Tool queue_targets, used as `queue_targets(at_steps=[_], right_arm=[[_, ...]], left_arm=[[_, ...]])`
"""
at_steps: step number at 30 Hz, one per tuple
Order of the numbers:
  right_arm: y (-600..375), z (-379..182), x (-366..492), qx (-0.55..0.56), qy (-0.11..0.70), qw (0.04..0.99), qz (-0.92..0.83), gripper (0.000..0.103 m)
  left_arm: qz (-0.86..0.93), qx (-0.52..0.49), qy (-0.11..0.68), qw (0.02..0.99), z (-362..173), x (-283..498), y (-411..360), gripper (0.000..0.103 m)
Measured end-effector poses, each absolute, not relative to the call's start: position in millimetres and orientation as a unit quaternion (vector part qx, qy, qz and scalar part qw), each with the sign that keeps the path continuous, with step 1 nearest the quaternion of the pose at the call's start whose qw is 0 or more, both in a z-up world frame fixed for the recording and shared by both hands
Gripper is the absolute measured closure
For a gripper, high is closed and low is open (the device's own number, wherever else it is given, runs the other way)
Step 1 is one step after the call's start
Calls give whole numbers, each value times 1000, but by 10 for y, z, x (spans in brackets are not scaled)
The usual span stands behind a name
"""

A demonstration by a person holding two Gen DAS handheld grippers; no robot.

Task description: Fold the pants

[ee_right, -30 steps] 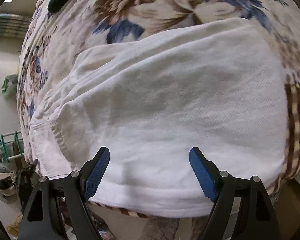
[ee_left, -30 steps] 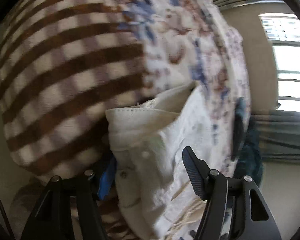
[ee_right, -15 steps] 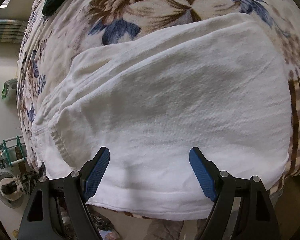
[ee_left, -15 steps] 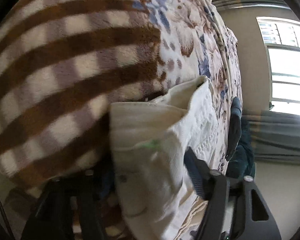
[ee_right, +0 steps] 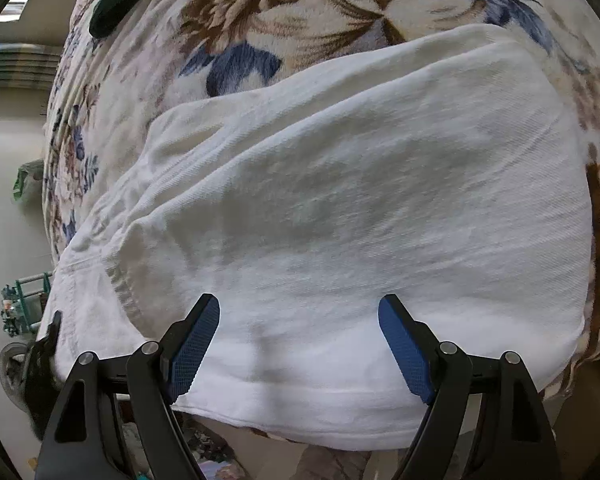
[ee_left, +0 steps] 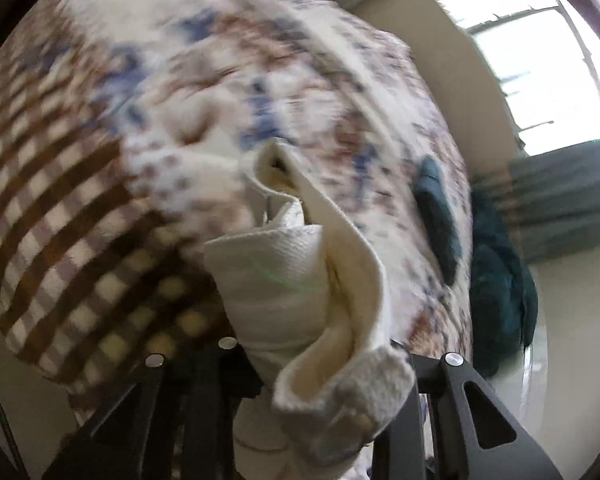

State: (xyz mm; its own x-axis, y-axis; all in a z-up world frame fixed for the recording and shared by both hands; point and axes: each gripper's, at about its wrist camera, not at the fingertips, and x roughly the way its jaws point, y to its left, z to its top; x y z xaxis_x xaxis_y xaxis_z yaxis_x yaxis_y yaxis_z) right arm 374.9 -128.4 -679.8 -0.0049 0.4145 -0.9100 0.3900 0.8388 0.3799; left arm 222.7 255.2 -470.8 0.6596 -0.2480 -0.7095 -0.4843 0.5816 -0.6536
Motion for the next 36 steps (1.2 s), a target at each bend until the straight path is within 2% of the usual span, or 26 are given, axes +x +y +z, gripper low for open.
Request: queue_targets(at_steps=[5,8,13,18,24,27,31,32,33,34,36], right_arm=[[-1485,-6746,3664,309,699,645,4,19],[-1695,-6683,3577,321,693,646,-7,19],[-2084,-6552,3414,324,687,650,-34,19],[-2531,-6488,3275,307,687,656,-68,19],[-2984,-6484,3234,292,686,661,-82,19],[-3048,-6442,3243,265,689,670,-81,19],[-3018,-6398,3314,243,689,679,-75,19],[-3002,-6387,3340,239,688,681,-73,19],[-2989,-6372,3365,236,687,683,-71,19],[-2978,-6357,3386,234,686,685,-68,19],[-2938,-6323,3418,230,684,689,-64,19]], left_arm=[[18,-357,420,834,-4183,2466,1825,78],[-21,-278,450,848,-4055,2580,1192,78],[-70,-152,507,846,-4360,2684,73,79],[-93,-65,578,808,-5017,2676,-789,79],[-79,-4,601,795,-5443,2685,-1110,79],[-78,14,602,795,-5465,2670,-1168,78],[-74,7,604,794,-5325,2664,-1154,70],[-74,-7,600,797,-5261,2671,-1111,66],[-75,-27,595,799,-5183,2674,-1051,39],[-77,-44,595,799,-5130,2684,-1002,2],[-87,-88,591,797,-4976,2669,-899,0]])
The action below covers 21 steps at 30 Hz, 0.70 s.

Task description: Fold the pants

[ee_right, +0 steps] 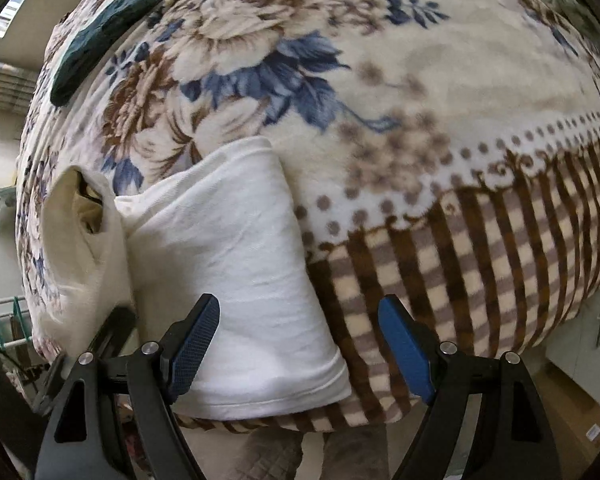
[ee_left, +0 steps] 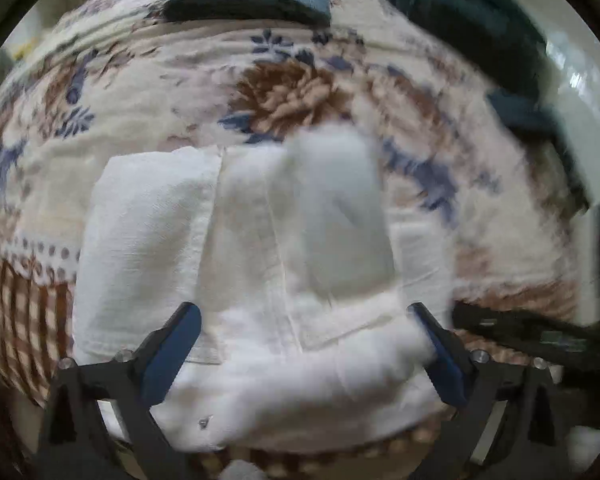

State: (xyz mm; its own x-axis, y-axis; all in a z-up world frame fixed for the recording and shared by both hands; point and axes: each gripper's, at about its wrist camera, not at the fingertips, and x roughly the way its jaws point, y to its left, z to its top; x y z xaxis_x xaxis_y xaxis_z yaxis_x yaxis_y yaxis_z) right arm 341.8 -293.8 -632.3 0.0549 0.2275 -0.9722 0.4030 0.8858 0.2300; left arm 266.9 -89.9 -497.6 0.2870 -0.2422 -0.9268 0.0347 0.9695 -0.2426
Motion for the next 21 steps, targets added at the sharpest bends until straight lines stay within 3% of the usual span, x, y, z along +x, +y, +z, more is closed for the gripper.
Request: queue_targets(at_steps=[5,7,9,13,19,20,21], right_arm=[[-2952,-6179,3515,258,668,696,-54,19],[-2982,-6120,3538,288,654,699,-32,12],[-2951,-6119,3580,314,650,692,-3,12],[-2722,-6244,3714,348,652,670,70,11],[-2207,-6948,3875,303,729,605,106,11],[-2162,-6980,3879,309,724,607,108,12],[-2093,-6956,3891,322,711,611,131,25]], left_arm=[[-77,-108,557,820,-4576,2562,-626,0],[-45,-100,545,831,-4468,2521,-397,0],[-8,-92,540,837,-4435,2509,-117,0],[50,-87,558,824,-4633,2573,380,0],[95,-74,614,780,-5177,2646,778,0],[93,-74,620,776,-5214,2653,792,0],[87,-73,628,770,-5278,2663,785,0]])
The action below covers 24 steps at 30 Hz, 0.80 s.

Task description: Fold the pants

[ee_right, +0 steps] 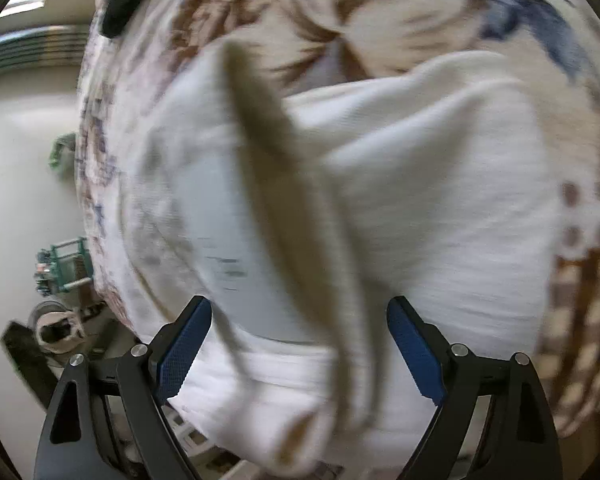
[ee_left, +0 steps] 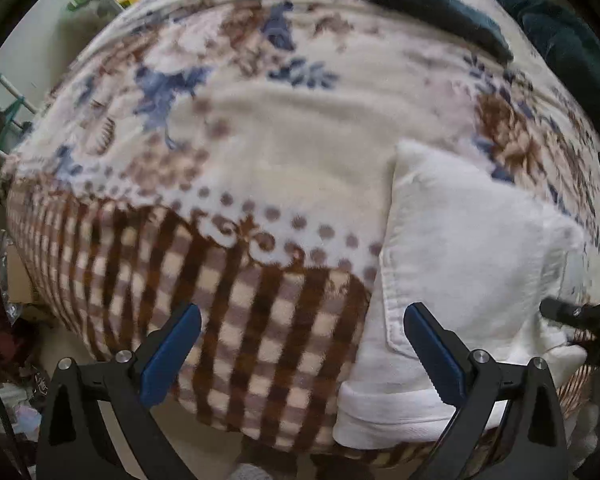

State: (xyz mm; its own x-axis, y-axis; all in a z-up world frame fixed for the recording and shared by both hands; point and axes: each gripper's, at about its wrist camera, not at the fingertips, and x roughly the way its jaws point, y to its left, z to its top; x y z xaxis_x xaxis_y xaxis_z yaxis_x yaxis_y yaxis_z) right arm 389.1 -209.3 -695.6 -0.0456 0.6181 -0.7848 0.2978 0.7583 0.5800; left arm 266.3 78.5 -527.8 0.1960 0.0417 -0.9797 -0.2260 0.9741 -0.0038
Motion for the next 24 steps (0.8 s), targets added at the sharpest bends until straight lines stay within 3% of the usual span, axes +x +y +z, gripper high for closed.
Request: queue_targets(at_steps=[1,5,6,7,10,18,24], right_arm=[[-2049,-6931,3888,332,702,612,151,37],[-1833,-6949,3882,292,706,627,154,37],[-1842,-6974,3881,301,702,629,146,45],[-1877,-6963,3873,311,694,634,139,62],[-1968,-6777,3837,324,669,654,140,79],[-2699,-6016,3555,362,617,693,91,81],[-3530,-6325,3237,381,633,673,26,81]], left_arm=[[84,-68,633,766,-5321,2670,768,0],[73,-56,640,763,-5408,2684,651,0],[70,-58,642,762,-5413,2688,638,0],[68,-60,643,760,-5402,2692,632,0],[59,-76,638,764,-5272,2695,628,0],[15,-119,615,779,-4868,3000,463,0],[-25,-135,630,764,-5086,3488,123,0]])
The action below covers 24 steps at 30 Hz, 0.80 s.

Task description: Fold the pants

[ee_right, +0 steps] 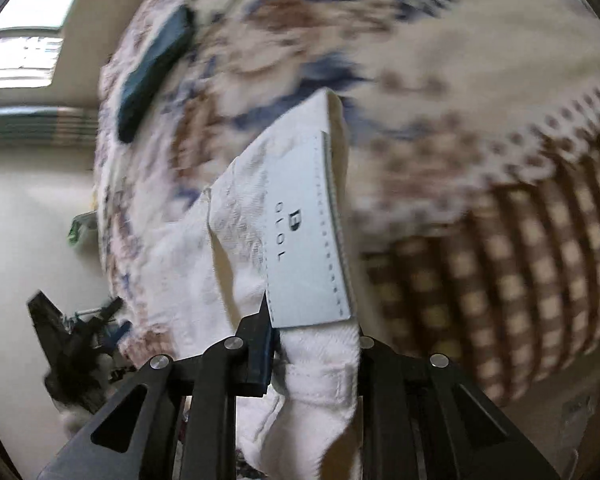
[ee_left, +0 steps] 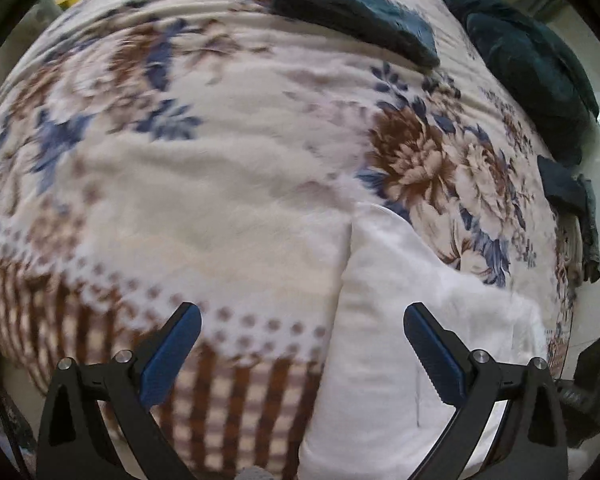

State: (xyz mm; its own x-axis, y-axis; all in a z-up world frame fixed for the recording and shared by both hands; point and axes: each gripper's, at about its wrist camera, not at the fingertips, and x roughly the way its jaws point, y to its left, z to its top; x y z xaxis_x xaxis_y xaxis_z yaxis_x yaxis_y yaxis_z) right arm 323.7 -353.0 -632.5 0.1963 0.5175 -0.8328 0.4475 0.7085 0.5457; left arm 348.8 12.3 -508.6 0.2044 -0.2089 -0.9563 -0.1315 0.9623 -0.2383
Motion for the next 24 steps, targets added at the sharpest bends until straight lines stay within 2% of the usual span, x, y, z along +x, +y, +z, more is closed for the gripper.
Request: queue_targets(at_steps=[3,5,7,8,9,10,12,15,18,19,21,24], right_arm=[[-3688,-6543,3194,371,649,664,11,81],[-3732,-6667,3184,377,651,659,8,75],[-3779,-6776,3175,391,660,641,7,48],[-3832,-6792,3141,401,661,634,-1,43],[-3891,-6773,3089,409,658,633,-7,37],[-3960,-6740,3003,425,648,632,-17,33],[-4037,-6701,2862,452,636,625,-24,31],[-4024,-6767,2648,491,632,600,-8,31],[-3886,-6956,2567,456,666,591,-8,33],[-3851,-6991,2547,434,677,594,-13,41],[-3840,-7019,2495,381,704,598,-37,42],[-3941,-6963,2417,403,700,589,-43,42]], left_arm=[[-45,-139,651,745,-5292,3701,-61,0],[-59,-139,664,732,-5440,3843,-176,0],[-73,-141,679,717,-5631,4005,-270,0],[-79,-149,683,711,-5690,4038,-283,0],[-89,-159,687,703,-5760,4087,-296,7],[-98,-168,684,703,-5787,4107,-296,31],[-130,-174,674,706,-5795,4137,-347,67],[-143,-147,666,717,-5772,4130,-406,71],[-117,-188,674,704,-5905,4188,-215,71],[-110,-206,673,702,-5943,4222,-139,69],[-105,-246,674,689,-5977,4260,-23,68],[-119,-255,661,695,-5778,4165,14,64]])
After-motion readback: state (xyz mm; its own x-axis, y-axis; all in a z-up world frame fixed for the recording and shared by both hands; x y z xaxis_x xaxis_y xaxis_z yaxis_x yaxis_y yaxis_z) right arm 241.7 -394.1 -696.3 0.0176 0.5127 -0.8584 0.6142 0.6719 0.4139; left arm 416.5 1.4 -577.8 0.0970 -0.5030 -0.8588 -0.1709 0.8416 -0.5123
